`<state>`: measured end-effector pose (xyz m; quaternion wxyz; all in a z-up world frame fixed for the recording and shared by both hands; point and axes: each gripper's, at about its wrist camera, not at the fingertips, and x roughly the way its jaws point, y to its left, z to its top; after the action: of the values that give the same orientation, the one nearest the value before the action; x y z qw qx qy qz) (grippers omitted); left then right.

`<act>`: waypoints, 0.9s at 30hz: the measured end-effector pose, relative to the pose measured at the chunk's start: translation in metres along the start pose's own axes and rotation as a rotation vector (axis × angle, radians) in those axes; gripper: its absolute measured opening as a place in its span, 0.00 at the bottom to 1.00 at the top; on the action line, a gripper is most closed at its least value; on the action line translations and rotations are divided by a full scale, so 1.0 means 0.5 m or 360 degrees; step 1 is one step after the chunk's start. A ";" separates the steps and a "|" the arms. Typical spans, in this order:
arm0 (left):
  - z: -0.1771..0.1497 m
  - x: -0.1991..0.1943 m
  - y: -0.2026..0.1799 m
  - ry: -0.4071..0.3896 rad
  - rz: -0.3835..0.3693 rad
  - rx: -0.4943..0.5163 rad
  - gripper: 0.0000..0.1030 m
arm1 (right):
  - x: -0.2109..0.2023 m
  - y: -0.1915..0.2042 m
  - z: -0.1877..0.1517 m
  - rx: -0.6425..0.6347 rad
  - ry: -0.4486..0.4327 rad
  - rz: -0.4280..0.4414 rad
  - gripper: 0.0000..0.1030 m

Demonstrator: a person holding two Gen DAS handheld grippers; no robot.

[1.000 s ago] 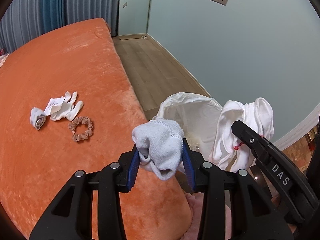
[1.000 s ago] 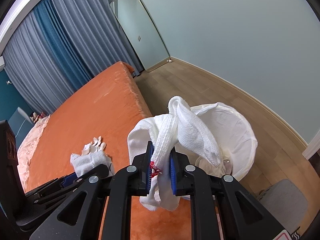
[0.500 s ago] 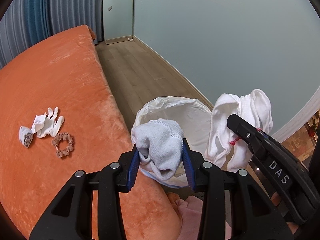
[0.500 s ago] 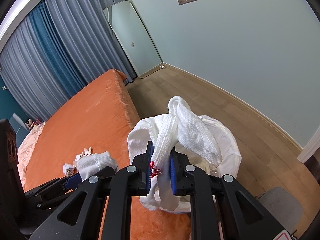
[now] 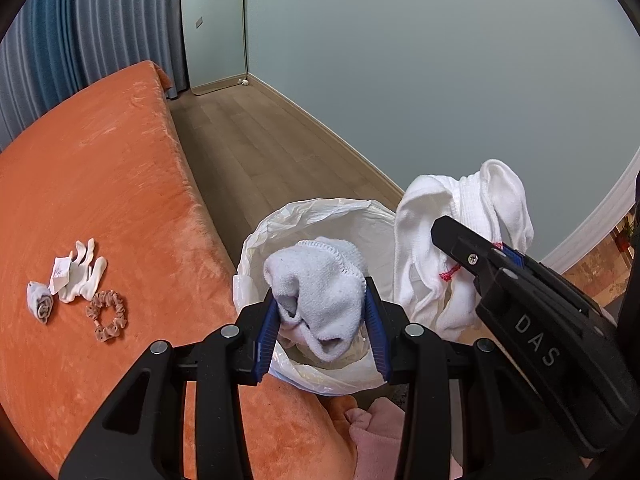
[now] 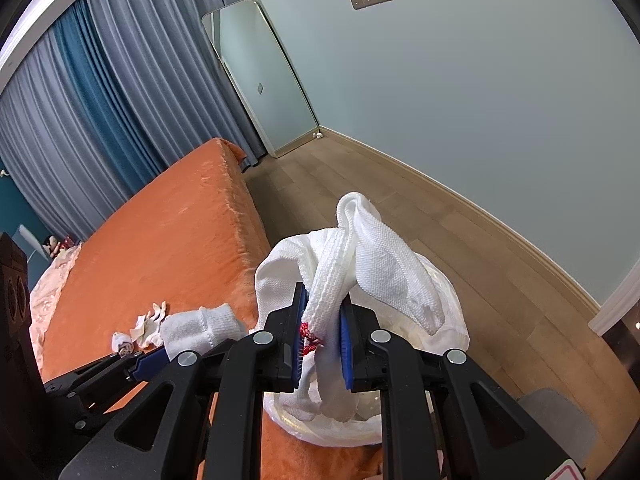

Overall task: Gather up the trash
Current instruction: 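Carry both socks over the wastebasket and open both tools, then move both open tools back over the remaining items on the bed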

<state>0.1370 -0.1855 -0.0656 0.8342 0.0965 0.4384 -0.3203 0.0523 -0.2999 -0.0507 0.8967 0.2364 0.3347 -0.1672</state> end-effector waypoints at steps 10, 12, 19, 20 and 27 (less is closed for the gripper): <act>0.017 0.021 -0.013 0.0005 -0.0015 0.0018 0.37 | 0.001 -0.011 -0.002 0.0016 -0.0007 -0.0024 0.14; 0.020 0.026 -0.015 0.0009 -0.0023 0.0022 0.37 | 0.003 -0.012 -0.001 0.0020 -0.0005 -0.0025 0.15; 0.025 0.036 -0.007 -0.0003 -0.0016 -0.0012 0.52 | 0.006 -0.015 0.007 0.0048 -0.0009 -0.0066 0.24; 0.025 0.036 -0.005 -0.0004 -0.0013 -0.0010 0.53 | 0.006 -0.016 0.008 0.0050 -0.0008 -0.0067 0.24; 0.025 0.035 0.013 0.0005 -0.0003 -0.0046 0.54 | 0.000 -0.014 0.008 0.0045 -0.0013 -0.0075 0.29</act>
<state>0.1566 -0.1940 -0.0728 0.8346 0.0845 0.4444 -0.3144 0.0511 -0.3077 -0.0500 0.8905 0.2404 0.3342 -0.1938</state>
